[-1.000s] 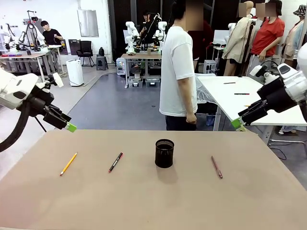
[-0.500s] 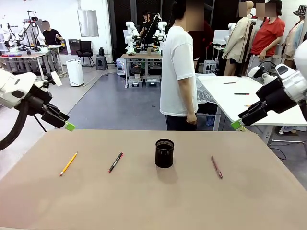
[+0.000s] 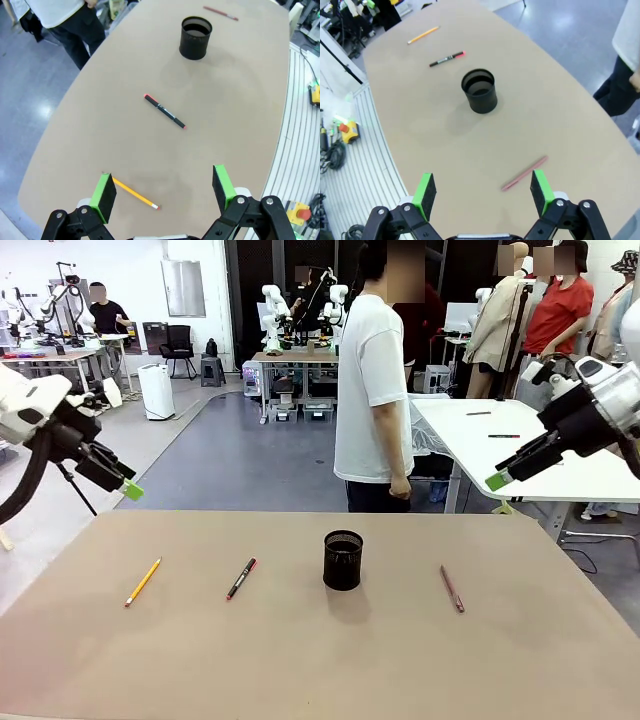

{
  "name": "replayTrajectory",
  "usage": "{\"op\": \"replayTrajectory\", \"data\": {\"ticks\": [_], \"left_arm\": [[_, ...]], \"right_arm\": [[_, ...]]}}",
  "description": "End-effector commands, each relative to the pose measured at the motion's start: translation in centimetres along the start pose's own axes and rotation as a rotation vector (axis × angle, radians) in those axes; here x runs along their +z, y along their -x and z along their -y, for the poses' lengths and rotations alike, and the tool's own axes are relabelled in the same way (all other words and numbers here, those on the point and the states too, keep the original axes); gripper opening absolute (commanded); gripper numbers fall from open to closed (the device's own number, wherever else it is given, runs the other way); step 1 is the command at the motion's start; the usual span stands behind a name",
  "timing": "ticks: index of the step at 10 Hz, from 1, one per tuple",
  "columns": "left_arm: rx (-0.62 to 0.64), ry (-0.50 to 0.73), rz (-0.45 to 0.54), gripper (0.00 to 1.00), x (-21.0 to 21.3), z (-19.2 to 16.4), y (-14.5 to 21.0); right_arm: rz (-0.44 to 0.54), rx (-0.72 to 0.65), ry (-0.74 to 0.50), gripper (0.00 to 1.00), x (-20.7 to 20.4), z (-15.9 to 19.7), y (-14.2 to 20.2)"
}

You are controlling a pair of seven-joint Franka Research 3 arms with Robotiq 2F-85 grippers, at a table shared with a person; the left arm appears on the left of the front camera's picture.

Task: Place the pens into the pen holder.
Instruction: Pick up a writing instrument from the table and place it into the Pen holder.

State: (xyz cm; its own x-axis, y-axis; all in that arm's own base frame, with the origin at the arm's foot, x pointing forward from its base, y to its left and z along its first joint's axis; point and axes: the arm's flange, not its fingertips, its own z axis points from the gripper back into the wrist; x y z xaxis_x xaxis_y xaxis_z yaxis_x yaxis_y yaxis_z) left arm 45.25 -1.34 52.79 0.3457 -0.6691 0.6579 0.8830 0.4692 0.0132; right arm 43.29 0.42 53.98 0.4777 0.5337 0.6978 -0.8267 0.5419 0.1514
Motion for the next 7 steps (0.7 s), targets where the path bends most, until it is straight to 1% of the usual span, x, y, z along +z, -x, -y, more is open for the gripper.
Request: {"op": "replayTrajectory", "data": {"ticks": [1, 2, 5, 7], "left_arm": [[-0.022, 0.025, 0.026, 1.0, 0.45, -0.68, 0.11], [-0.018, 0.015, 0.047, 1.0, 0.81, -0.72, 0.14], [-0.017, -0.008, 0.087, 1.0, 1.4, -0.8, 0.0], [-0.011, -0.005, 0.094, 1.0, 1.34, -0.88, 0.02]], "right_arm": [[0.055, 0.037, -0.021, 1.0, 0.67, 1.12, -0.01], [0.072, 0.046, -0.026, 1.0, 0.94, 1.12, 0.07], [0.074, 0.046, -0.034, 1.0, 0.95, 1.32, -0.05], [0.071, 0.05, -0.039, 1.0, 0.82, 1.37, 0.03]]}}
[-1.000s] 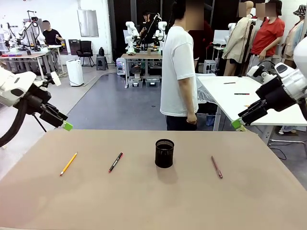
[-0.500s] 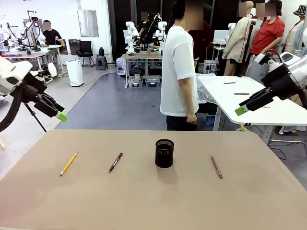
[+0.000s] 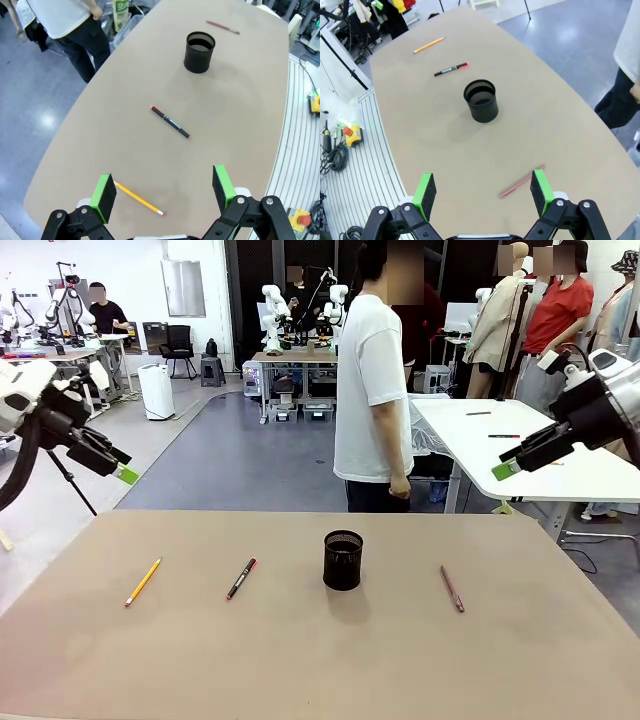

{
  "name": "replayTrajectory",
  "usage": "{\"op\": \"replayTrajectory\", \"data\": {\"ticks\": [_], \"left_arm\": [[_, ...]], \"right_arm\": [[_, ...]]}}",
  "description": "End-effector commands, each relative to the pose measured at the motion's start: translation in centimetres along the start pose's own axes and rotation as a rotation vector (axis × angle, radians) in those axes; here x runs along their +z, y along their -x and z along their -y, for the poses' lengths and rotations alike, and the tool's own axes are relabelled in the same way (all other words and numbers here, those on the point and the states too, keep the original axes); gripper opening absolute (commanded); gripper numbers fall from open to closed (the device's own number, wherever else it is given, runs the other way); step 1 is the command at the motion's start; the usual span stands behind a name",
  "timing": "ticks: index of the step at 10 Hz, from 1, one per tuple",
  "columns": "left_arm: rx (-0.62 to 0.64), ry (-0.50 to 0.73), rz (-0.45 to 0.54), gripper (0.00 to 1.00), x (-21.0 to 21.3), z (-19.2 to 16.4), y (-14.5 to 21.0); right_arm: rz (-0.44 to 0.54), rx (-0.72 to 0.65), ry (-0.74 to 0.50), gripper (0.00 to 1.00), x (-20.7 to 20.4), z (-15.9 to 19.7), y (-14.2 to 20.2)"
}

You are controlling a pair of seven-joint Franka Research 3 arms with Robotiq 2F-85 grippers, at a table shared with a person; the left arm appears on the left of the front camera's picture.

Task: Place the pens into the pen holder.
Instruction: Pick up a writing instrument from the table and place it into the Pen holder.

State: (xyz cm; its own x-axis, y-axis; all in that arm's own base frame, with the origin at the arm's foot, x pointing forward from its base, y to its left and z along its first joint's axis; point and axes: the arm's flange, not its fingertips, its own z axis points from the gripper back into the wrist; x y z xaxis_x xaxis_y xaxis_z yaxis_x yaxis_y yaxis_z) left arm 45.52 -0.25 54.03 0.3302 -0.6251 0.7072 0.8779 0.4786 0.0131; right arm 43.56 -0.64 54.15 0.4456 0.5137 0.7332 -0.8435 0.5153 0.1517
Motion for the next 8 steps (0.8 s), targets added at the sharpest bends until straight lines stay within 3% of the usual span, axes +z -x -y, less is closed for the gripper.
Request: {"op": "replayTrajectory", "data": {"ticks": [1, 5, 8], "left_arm": [[-0.017, -0.002, 0.034, 1.0, -0.15, -0.08, 0.22], [-0.026, -0.009, 0.054, 1.0, -0.13, 0.02, 0.35], [0.007, 0.001, 0.015, 1.0, 0.02, -0.01, -0.06]], "right_arm": [[0.021, 0.028, -0.009, 1.0, 0.14, 0.63, -0.27], [0.022, 0.033, -0.014, 1.0, 0.19, 0.7, -0.35], [-0.006, 0.005, 0.01, 1.0, 0.2, 0.2, -0.04]]}}
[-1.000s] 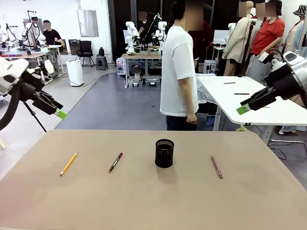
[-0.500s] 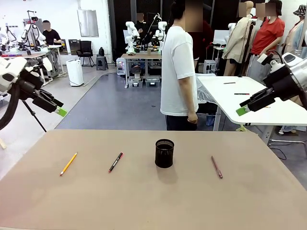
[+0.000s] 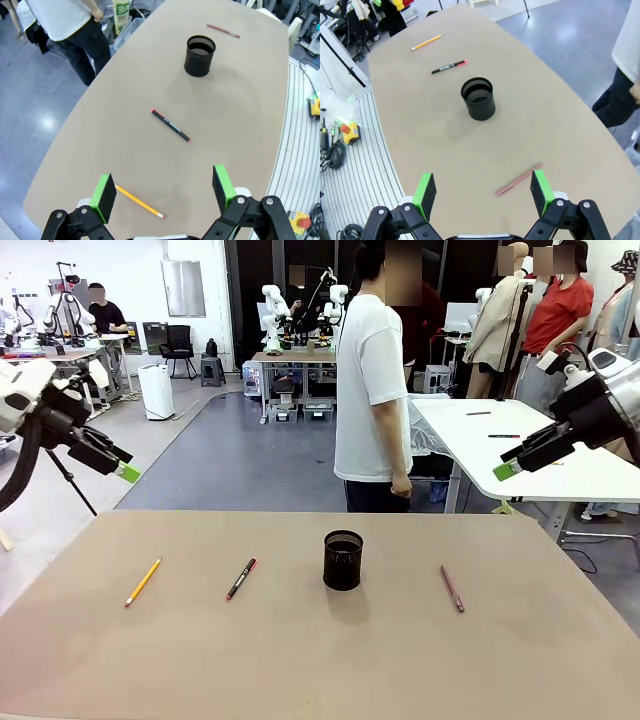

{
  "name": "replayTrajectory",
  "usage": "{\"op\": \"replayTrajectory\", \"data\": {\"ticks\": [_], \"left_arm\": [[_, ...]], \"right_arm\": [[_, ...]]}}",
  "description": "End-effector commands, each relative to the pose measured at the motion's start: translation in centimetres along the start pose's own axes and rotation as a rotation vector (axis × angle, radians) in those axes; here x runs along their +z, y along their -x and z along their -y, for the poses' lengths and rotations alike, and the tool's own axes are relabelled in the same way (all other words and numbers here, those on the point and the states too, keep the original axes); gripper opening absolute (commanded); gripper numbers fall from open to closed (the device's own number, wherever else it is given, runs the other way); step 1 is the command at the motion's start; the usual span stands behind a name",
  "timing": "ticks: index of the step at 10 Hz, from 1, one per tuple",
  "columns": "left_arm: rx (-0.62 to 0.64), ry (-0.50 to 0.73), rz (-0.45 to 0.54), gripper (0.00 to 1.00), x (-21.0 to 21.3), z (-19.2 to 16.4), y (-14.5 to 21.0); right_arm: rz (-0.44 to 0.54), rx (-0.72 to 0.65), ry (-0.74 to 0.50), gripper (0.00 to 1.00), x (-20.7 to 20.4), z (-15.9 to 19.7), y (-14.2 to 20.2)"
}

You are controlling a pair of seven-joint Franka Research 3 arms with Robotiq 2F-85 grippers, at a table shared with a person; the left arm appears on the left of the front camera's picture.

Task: Place the pens into the pen holder.
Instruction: Pick up a writing instrument from the table and place it into the Pen holder.

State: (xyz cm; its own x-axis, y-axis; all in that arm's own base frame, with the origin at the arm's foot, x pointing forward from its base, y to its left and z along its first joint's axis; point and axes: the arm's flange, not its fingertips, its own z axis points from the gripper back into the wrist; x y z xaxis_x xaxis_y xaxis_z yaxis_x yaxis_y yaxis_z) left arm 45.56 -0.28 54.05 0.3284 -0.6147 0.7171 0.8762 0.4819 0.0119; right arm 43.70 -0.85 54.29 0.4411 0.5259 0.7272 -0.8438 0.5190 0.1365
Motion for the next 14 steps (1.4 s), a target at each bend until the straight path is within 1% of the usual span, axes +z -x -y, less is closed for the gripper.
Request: {"op": "replayTrajectory", "data": {"ticks": [1, 14], "left_arm": [[0.004, 0.002, 0.001, 1.0, 0.04, 0.01, -0.01], [0.004, 0.002, 0.001, 1.0, 0.04, 0.01, -0.01]], "right_arm": [[0.005, -0.004, -0.003, 1.0, 0.01, -0.01, 0.01], [0.005, -0.004, -0.003, 1.0, 0.01, -0.01, 0.01]]}}
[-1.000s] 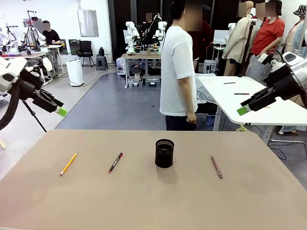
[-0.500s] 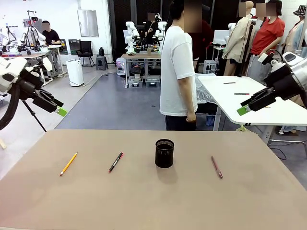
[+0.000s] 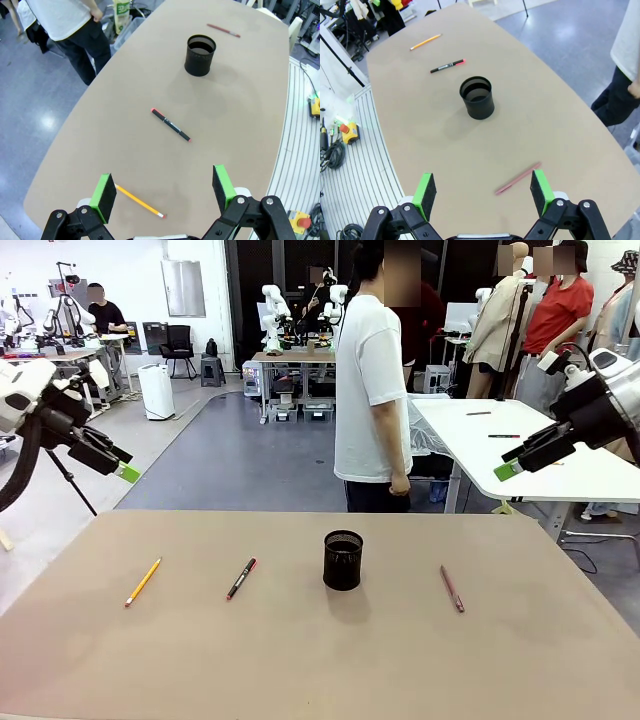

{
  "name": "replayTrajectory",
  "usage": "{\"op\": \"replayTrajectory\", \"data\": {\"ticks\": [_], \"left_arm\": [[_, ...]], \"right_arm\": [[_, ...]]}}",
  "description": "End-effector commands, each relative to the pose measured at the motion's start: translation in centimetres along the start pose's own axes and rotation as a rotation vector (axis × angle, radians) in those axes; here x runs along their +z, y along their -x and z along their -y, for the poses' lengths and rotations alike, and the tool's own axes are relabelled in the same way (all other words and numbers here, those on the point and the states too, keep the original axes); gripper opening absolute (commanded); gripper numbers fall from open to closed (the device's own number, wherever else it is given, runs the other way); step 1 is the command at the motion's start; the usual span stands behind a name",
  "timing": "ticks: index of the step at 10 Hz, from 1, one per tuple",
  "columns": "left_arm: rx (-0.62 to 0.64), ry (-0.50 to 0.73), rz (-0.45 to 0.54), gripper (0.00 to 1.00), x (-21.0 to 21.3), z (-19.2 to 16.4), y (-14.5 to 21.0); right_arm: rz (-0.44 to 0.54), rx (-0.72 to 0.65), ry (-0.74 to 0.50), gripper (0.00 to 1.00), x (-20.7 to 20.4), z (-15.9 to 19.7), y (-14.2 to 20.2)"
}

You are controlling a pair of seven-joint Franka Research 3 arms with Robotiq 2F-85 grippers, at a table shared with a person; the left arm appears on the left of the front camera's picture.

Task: Place the pens into the pen holder.
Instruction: Pick up a writing instrument from the table and place it into the Pen holder.

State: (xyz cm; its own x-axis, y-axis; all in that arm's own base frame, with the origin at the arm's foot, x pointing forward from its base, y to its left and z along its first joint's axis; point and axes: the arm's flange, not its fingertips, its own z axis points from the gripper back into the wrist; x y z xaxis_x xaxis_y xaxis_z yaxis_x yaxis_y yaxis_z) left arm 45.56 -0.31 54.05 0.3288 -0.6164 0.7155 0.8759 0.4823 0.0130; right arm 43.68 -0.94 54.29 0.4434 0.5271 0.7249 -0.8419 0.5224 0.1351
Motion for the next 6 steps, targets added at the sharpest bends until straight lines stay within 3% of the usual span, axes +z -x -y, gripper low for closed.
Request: {"op": "replayTrajectory", "data": {"ticks": [1, 6], "left_arm": [[0.004, 0.004, 0.004, 1.0, 0.06, 0.0, 0.0], [0.0, 0.0, 0.0, 1.0, 0.0, 0.0, 0.0]], "right_arm": [[0.008, -0.003, -0.006, 1.0, -0.06, -0.05, -0.04], [0.008, -0.003, -0.006, 1.0, -0.06, -0.05, -0.04]]}}
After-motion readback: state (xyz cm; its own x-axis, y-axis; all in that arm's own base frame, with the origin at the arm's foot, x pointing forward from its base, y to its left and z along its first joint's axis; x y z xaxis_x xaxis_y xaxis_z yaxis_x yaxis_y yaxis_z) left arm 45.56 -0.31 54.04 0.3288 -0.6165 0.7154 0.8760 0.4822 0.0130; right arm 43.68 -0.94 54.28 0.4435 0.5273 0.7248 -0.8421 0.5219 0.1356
